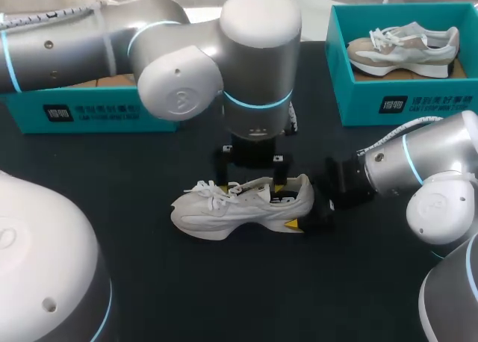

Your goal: Take the shoe out of the shoebox, open the shoe tongue, remove and reinsert the insole, then place the shoe into the shoebox

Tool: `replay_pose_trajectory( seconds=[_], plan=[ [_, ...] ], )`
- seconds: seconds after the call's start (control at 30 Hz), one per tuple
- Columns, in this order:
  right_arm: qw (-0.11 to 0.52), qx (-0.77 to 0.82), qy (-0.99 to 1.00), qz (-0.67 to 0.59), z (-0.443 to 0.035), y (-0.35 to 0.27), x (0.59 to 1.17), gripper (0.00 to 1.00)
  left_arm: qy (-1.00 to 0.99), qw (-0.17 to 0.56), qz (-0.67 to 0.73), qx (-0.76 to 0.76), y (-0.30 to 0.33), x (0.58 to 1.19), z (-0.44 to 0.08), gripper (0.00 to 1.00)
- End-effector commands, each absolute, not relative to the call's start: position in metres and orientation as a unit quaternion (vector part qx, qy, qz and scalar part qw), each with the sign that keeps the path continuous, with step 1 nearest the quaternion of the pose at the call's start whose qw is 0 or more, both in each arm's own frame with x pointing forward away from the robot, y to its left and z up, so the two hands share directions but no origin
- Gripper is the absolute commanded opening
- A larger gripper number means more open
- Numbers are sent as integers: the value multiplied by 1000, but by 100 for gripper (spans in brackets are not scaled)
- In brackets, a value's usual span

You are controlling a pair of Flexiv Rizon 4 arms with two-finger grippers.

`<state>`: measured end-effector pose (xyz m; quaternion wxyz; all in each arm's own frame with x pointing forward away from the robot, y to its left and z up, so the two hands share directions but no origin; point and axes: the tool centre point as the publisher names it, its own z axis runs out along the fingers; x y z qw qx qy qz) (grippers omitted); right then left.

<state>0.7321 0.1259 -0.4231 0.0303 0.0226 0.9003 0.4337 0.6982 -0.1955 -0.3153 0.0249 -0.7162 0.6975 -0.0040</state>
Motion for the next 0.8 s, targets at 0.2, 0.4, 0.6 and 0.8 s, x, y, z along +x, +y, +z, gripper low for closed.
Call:
replay_pose_trajectory(
  seconds=[0.2,0.4,0.6,0.8],
  plan=[
    [30,23,901,431,-426,125,733,0,684,48,27,-727,-219,709,-337,100],
    [30,23,901,431,-426,125,733,0,681,62,41,-728,-221,713,-346,100],
    [30,23,901,431,-426,125,733,0,676,76,58,-731,-214,716,-357,100],
    [30,23,901,431,-426,125,733,0,667,88,76,-736,-196,715,-364,100]
  ],
)
